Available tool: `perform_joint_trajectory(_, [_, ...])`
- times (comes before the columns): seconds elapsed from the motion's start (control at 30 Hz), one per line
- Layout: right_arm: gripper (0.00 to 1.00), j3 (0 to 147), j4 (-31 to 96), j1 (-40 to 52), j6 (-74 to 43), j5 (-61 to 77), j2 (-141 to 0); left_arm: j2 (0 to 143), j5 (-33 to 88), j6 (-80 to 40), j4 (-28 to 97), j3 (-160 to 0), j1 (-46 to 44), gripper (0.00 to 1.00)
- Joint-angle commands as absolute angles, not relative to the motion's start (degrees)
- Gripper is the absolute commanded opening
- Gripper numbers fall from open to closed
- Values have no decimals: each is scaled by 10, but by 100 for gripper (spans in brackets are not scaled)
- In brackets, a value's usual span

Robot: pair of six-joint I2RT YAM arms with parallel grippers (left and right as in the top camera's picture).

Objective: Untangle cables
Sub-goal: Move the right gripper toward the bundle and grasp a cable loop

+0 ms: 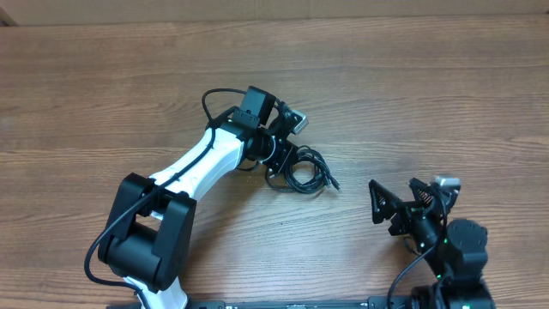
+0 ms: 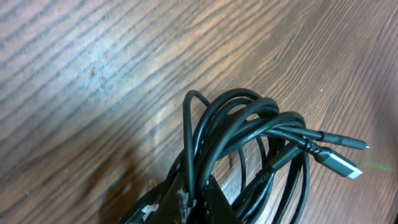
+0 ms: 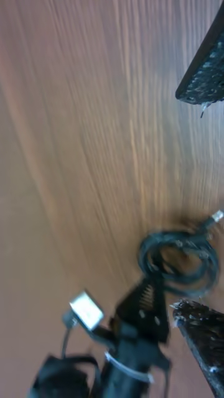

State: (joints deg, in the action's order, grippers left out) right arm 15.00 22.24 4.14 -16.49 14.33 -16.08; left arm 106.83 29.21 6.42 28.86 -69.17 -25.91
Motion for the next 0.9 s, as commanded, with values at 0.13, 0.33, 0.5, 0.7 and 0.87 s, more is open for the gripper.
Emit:
perform_joint_trajectory(0.13, [100, 294, 329, 40, -165, 237, -288, 1050, 384, 80, 283, -704, -269, 4])
perform_joint_trajectory(0.33, [100, 392, 368, 40, -118, 264, -376, 1050, 413, 107, 283, -704, -293, 4])
perform_joint_trajectory(0.5, [81, 394, 318, 40, -115, 270, -410, 1050, 419, 114, 270, -704, -316, 4])
perform_joint_trajectory(0.7, [66, 394, 353, 41, -119, 275, -467, 1050, 451, 111, 263, -727, -327, 4])
perform_joint_trajectory(0.87, [63, 394, 357, 41, -119, 296, -518, 1050, 461, 102, 263, -743, -328, 4])
